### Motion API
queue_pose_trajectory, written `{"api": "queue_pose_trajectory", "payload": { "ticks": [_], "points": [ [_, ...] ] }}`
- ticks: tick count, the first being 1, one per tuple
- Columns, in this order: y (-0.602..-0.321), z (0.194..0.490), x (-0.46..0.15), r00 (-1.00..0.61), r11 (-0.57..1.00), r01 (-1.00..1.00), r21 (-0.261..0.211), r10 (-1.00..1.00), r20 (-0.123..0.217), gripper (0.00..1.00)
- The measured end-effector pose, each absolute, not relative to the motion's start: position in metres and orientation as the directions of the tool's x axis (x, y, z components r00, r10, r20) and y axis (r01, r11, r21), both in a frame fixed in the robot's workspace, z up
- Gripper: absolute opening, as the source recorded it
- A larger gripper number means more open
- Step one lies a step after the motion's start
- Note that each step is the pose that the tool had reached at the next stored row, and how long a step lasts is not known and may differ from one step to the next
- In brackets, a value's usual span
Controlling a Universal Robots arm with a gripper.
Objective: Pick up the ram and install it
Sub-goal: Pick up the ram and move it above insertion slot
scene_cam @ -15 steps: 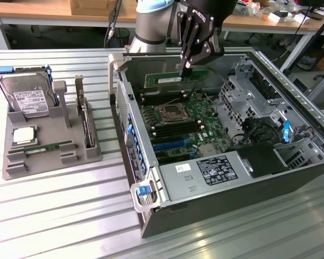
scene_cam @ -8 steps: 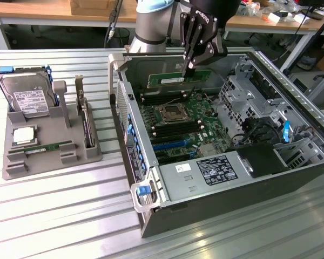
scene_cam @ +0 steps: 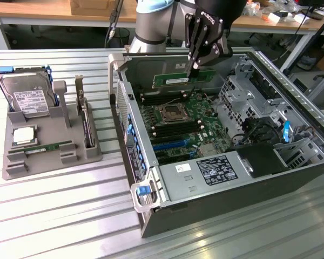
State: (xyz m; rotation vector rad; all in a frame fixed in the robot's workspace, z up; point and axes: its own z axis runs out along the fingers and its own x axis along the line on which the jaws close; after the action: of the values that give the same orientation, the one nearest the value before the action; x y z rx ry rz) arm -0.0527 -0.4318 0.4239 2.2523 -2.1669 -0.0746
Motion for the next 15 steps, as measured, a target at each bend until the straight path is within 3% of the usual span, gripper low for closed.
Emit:
{"api": "queue_pose_trajectory", "payload": {
  "ticks": [15],
  "points": [
    [-0.432, 0.421, -0.034, 0.038, -0.039, -0.998, 0.044, -0.999, -0.024, 0.12]
  ]
}}
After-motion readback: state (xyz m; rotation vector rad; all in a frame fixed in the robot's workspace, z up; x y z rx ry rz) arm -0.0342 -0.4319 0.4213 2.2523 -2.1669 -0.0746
